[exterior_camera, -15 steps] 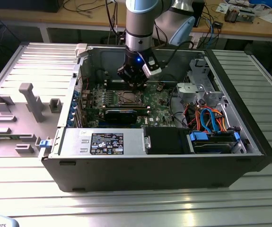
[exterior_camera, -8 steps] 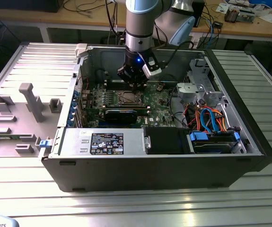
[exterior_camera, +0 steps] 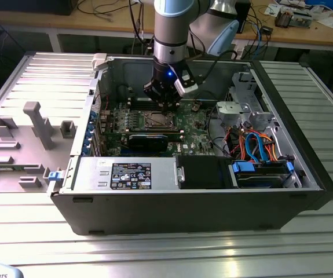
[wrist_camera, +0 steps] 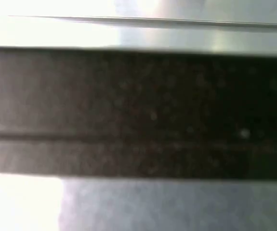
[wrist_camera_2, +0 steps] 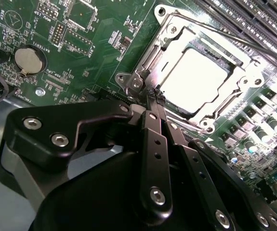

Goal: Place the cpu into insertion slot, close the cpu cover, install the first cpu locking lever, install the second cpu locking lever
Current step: 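Install the second cpu locking lever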

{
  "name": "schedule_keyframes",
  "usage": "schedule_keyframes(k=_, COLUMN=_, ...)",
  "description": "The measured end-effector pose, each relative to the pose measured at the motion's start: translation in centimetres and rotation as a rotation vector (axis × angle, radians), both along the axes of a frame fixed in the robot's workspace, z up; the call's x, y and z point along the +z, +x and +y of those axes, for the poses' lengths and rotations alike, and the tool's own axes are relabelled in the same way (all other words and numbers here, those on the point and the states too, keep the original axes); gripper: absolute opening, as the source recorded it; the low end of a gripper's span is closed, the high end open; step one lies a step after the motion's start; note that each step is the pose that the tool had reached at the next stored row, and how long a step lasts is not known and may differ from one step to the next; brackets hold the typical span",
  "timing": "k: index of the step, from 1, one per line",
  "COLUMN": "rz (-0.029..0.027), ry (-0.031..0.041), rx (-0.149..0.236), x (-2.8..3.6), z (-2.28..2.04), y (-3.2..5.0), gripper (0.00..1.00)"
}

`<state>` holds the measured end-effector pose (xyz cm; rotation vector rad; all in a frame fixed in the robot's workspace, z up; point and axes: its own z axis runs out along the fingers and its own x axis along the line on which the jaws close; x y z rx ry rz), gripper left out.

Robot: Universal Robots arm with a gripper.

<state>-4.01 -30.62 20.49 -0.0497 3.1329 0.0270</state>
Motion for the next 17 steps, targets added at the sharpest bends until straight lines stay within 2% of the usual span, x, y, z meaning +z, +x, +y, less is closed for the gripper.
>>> schedule_keyframes(k=1, rz=0.0, ry=-0.0001, rx=0.0, x=0.11, z=-0.03, y=-0.01, gripper=0.11)
schedule_keyframes(k=4, rz=0.0002, ry=-0.0001, rx=0.0, x=1.53, z=-0.04, y=0.0, gripper=0.11)
schedule_keyframes(k=7, rz=0.0002, ry=0.0001, rx=0.0, x=2.28, z=-0.04, y=0.0, gripper=0.11)
schedule_keyframes(k=9, rz=0.0001, ry=0.0002, rx=0.0, x=2.28, z=-0.06, y=0.01, gripper=0.11)
schedule_keyframes(k=13, rz=0.0002, ry=0.0001, rx=0.0, x=2.28, z=-0.59, y=0.01, gripper=0.11)
schedule_keyframes(k=17, rz=0.0002, ry=0.0001, rx=0.0, x=2.28, z=-0.69, y=0.0, gripper=0.11)
